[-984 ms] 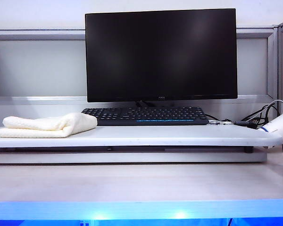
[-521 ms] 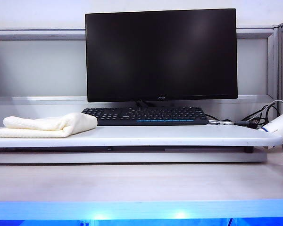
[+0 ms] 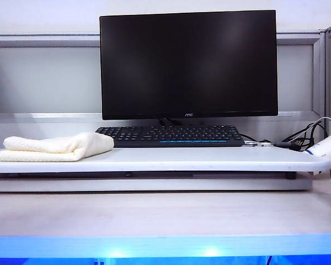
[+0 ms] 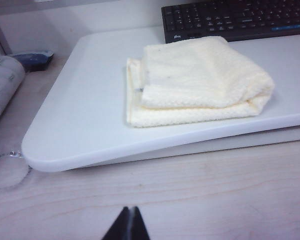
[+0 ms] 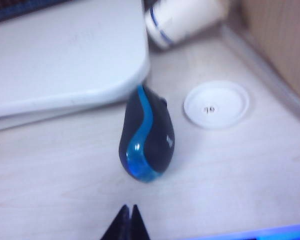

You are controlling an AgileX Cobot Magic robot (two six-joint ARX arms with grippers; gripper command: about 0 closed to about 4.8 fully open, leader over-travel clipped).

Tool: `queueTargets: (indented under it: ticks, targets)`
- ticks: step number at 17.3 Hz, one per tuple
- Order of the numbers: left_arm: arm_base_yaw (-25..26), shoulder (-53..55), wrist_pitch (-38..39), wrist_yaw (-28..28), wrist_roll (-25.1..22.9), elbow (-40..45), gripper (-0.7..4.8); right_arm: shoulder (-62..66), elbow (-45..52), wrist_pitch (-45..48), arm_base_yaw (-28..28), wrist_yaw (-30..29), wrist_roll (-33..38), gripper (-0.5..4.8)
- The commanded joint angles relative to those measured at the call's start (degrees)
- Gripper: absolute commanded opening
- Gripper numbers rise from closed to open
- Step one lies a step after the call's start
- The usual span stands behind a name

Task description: Wipe the tabletop with a clean cloth to remove dust and stains.

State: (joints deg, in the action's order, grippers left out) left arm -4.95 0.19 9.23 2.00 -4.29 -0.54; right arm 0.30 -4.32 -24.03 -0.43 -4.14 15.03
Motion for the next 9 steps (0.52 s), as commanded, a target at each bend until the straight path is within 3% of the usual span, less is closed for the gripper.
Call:
queueTargets:
  ticks: [1,9]
  targets:
    - [0.1,0.0,1.3,0.4,-0.2,0.1,-0.06,-0.2,0.3,1.2,0.1,-1.6,-4.0,-0.08]
    - [0.0,0.0,1.3,0.3,-0.2,0.1,-0.05,-0.2,0.3,1.0,0.1,-3.0,-11.0,-0.08]
